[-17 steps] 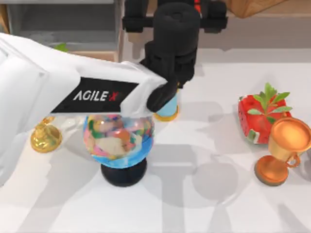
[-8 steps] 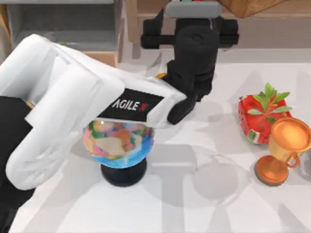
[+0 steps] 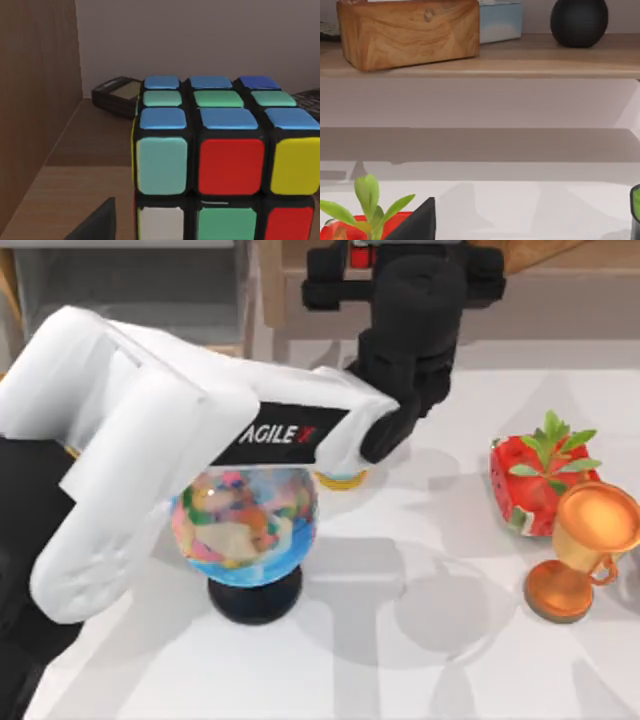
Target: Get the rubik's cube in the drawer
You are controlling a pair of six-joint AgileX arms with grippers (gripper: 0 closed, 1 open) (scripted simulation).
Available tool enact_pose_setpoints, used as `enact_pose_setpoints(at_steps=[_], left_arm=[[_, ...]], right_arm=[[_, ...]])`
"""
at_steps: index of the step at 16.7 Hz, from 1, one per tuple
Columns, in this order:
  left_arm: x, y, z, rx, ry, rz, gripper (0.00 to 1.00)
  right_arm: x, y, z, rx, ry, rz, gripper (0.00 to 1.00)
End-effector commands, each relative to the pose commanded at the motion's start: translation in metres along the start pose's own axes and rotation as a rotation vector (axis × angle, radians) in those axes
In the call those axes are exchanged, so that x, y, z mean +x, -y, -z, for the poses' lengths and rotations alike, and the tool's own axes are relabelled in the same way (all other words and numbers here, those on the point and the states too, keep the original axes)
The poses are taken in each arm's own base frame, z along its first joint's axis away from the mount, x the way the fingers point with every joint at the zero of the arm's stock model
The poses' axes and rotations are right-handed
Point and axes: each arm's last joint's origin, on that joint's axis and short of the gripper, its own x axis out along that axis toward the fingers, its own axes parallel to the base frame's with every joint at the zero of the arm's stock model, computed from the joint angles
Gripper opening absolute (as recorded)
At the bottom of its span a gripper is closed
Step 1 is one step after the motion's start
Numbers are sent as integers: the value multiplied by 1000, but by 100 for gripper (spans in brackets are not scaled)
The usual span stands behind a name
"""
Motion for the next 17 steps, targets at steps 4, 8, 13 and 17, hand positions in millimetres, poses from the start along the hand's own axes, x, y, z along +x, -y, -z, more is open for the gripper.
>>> enact_pose_setpoints(at_steps=[4, 8, 13, 17], left_arm=[[30, -6, 7, 0, 1, -4, 100], [40, -8, 15, 0, -3, -2, 100], [40, -8, 15, 0, -3, -2, 77], [40, -8, 15, 0, -3, -2, 47]], right_arm=[[0, 0, 0, 0, 0, 0, 100], [0, 0, 0, 0, 0, 0, 100], [0, 0, 0, 0, 0, 0, 100], [0, 0, 0, 0, 0, 0, 100]])
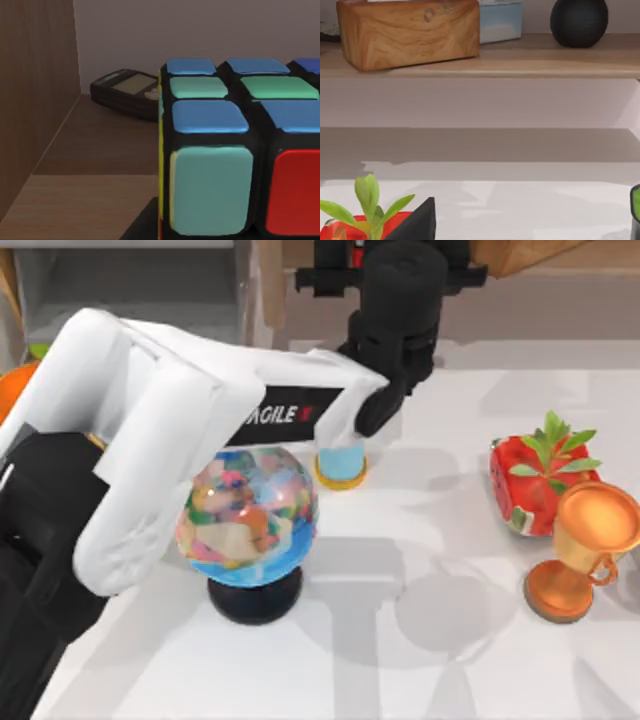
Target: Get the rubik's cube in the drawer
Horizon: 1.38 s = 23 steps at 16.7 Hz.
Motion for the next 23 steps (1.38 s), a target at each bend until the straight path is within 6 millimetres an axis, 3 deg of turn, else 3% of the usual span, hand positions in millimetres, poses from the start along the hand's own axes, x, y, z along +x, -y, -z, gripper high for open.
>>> enact_pose_setpoints(at_steps=[6, 16, 23], left_arm=[[0, 0, 0, 0, 0, 0, 2], [-2, 1, -2, 1, 1, 2, 0], [-21, 1, -21, 1, 1, 3, 0]], right_arm=[[0, 0, 0, 0, 0, 0, 100], [0, 0, 0, 0, 0, 0, 100], [0, 0, 0, 0, 0, 0, 100]])
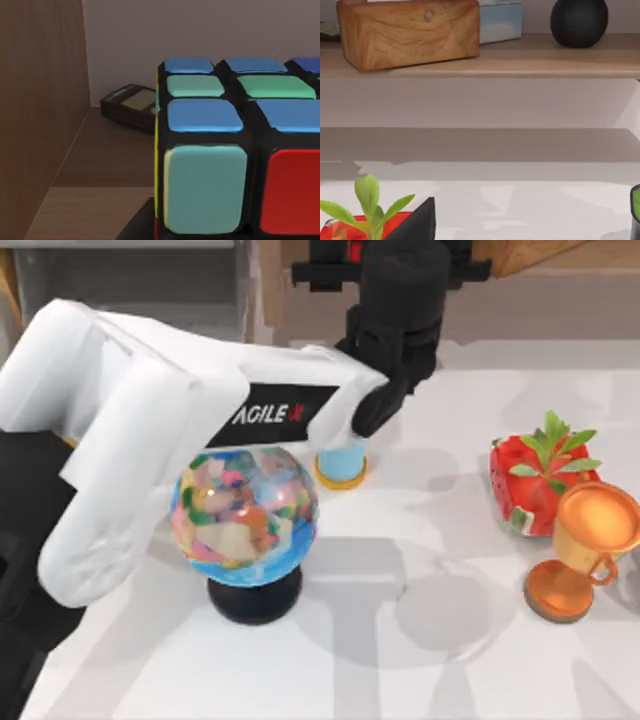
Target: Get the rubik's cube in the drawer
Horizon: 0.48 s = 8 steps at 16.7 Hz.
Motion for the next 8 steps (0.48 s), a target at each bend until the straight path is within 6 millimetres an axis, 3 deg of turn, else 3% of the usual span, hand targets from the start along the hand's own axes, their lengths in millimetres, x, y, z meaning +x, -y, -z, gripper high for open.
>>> enact_pose_setpoints(at_steps=[4, 8], left_arm=[[2, -2, 0, 4, -3, -4, 0], [-9, 0, -16, 59, -65, 0, 0]], right_arm=[[0, 0, 0, 0, 0, 0, 100], [0, 0, 0, 0, 0, 0, 100]])
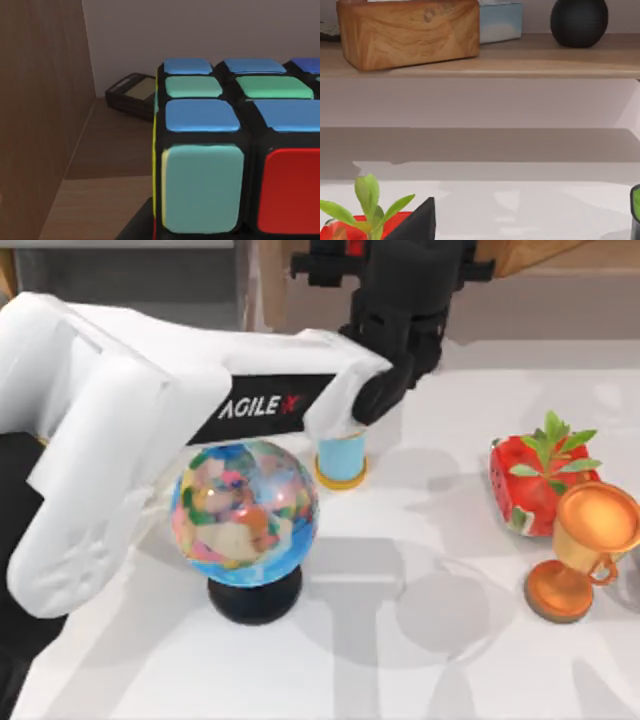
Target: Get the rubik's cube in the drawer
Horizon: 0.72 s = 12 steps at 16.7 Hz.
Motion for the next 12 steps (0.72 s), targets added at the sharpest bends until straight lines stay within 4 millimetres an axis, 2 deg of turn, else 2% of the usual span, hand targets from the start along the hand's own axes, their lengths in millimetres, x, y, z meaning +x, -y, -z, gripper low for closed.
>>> enact_pose_setpoints(at_steps=[7, 10, 12], left_arm=[[-43, -11, -24, 309, -312, 54, 0], [-56, -31, -27, 480, -499, 76, 0], [-58, -52, -33, 574, -626, 76, 0]], right_arm=[[0, 0, 0, 0, 0, 0, 100], [0, 0, 0, 0, 0, 0, 100], [0, 0, 0, 0, 0, 0, 100]])
